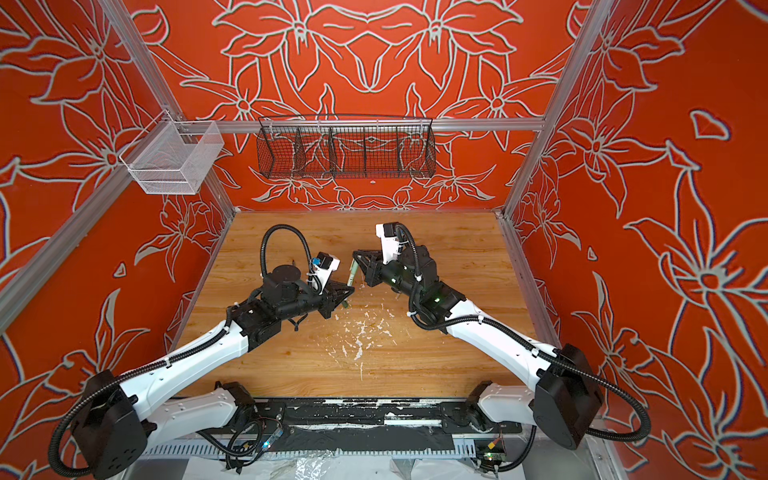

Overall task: Insert the pens into the pen caps
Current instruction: 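Move the right gripper to the capped pale green pen and close on it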

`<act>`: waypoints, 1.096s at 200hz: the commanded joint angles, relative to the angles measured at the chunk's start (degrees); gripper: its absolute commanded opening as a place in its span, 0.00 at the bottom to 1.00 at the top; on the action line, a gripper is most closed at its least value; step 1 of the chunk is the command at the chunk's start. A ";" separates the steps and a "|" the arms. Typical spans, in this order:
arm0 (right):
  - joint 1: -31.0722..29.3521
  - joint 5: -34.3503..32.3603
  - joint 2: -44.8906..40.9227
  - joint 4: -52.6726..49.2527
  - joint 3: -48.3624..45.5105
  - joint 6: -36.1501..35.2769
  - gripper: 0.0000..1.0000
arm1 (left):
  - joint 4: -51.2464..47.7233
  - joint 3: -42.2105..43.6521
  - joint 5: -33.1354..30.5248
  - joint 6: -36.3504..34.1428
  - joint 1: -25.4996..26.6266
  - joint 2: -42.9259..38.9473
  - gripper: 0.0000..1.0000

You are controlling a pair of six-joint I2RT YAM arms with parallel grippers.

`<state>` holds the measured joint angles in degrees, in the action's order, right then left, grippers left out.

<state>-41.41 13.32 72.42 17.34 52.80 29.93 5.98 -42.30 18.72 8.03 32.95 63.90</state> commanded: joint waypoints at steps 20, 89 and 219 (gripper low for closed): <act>-3.37 4.51 0.79 -18.02 0.99 -2.65 0.00 | 19.98 -5.10 -3.17 5.80 -3.64 -1.56 0.00; -3.22 -2.77 -1.91 -20.61 16.86 -9.10 0.35 | 20.48 -5.62 2.42 7.37 -3.03 1.25 0.00; -3.23 -17.95 -10.82 -18.35 8.79 -13.32 0.39 | 18.96 -5.84 0.58 6.01 -1.28 0.55 0.00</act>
<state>-44.58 0.84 61.47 -3.60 65.45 18.31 23.49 -47.40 20.03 14.59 30.89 64.99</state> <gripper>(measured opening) 0.408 0.096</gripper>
